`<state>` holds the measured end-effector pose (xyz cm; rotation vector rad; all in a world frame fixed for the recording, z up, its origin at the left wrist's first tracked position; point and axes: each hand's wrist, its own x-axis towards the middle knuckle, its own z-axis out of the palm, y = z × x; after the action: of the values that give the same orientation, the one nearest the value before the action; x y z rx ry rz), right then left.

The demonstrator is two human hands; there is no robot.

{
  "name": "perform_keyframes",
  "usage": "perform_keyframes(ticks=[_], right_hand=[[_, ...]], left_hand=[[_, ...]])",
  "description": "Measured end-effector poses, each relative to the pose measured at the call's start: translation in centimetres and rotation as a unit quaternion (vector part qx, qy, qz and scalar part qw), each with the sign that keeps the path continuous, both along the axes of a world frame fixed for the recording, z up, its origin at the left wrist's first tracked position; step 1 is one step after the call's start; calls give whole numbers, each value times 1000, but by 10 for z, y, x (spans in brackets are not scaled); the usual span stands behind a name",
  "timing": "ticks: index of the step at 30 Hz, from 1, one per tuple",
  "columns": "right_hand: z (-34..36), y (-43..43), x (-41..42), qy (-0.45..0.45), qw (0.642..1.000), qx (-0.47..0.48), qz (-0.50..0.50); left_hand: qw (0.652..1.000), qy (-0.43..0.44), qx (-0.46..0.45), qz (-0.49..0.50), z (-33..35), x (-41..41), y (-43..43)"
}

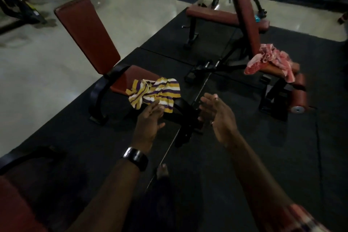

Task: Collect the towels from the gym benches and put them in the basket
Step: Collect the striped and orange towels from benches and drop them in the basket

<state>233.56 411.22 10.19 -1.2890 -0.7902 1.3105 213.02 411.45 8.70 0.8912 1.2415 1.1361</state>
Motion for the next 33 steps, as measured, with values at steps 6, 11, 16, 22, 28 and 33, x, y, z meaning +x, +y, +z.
perform_keyframes(ticks=[6,11,16,22,28,33], right_hand=[[-38,178,-3,-27,999,-5,25],[-90,324,-16,-44,995,-75,47],[-155,424,-38,-31,987,-138,76],[-224,484,-72,-10,975,-198,99],[-259,499,-83,4,964,-240,113],[-261,496,-69,3,964,-238,120]], left_hand=[[999,-10,-39,-1,-49,2,188],[990,39,-138,6,-132,-15,352],[969,86,-232,8,-228,-30,469],[910,328,-256,-3,-323,-52,535],[851,404,-312,-122,-370,-86,559],[879,333,-325,-106,-371,-90,564]])
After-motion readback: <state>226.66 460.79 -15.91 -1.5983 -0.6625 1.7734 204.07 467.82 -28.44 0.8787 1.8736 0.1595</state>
